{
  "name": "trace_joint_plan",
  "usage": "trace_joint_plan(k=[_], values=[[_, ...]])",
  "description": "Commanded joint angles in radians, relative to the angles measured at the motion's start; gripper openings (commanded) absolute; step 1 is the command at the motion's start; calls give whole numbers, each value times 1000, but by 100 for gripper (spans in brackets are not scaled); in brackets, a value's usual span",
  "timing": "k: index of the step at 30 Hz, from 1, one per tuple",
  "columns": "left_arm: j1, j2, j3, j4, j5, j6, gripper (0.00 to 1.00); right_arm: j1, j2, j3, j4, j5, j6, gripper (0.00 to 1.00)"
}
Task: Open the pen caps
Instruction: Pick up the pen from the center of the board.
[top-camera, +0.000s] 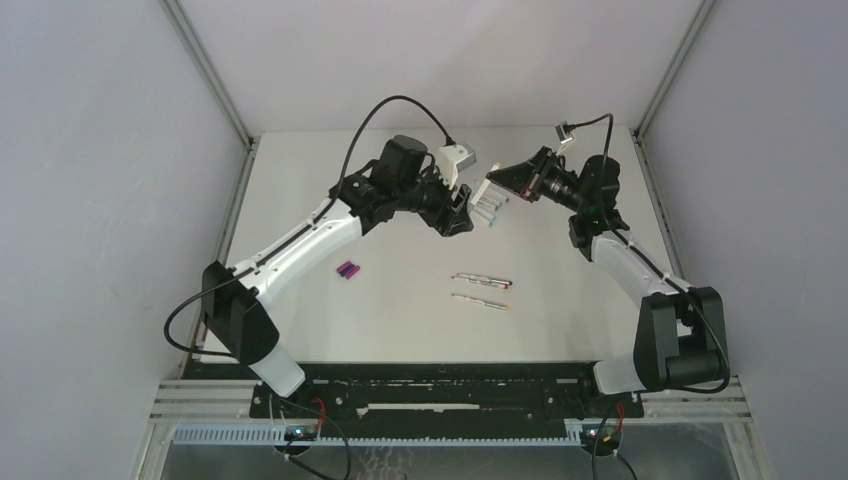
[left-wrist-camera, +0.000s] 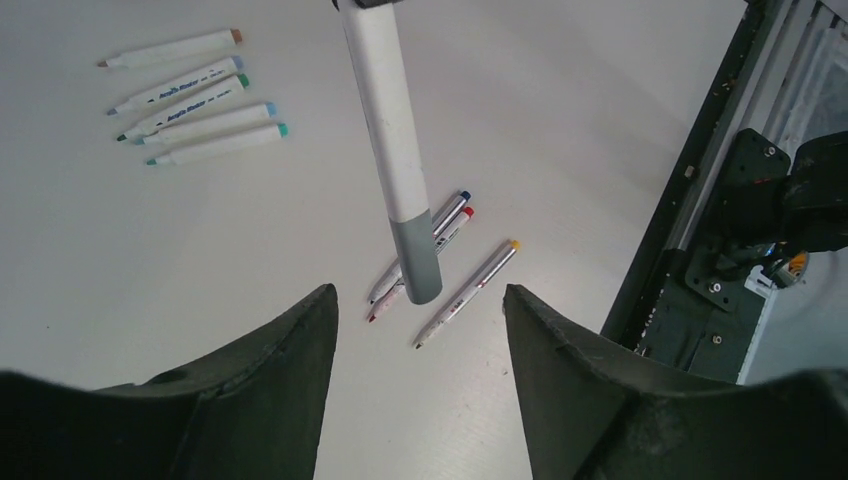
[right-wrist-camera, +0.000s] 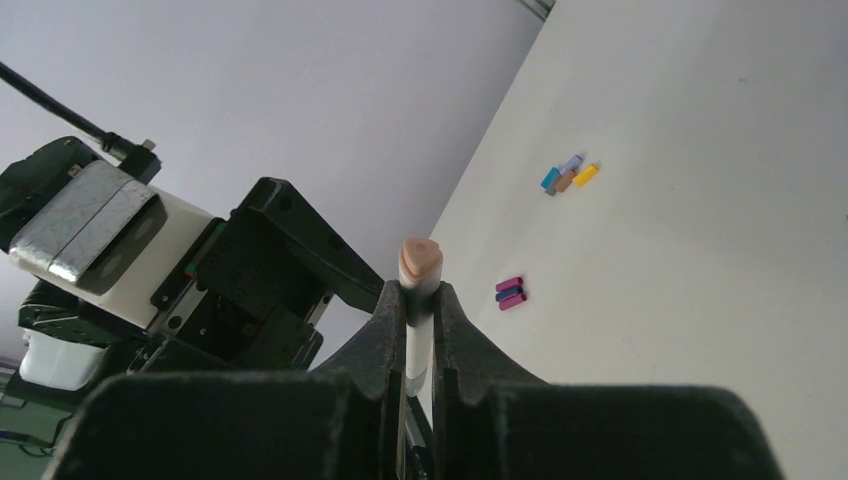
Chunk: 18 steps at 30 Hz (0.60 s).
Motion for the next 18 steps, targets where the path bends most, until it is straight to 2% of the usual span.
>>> trace_joint_plan(k=[1, 4, 8, 12, 18], values=[[-5, -1, 62, 21, 29, -19, 59, 17, -49, -10, 73, -6, 40, 0], [-7, 2, 62, 23, 32, -16, 47, 21, -53, -13, 74, -8, 46, 0], [-10, 5, 63, 23, 29, -16, 44, 25, -56, -13, 68, -13, 49, 0], [-10, 6, 70, 21, 29, -16, 36, 36, -61, -13, 60, -16, 36, 0], [-10, 3, 69, 18, 15, -7, 6, 49, -59, -12, 56, -20, 32, 0]])
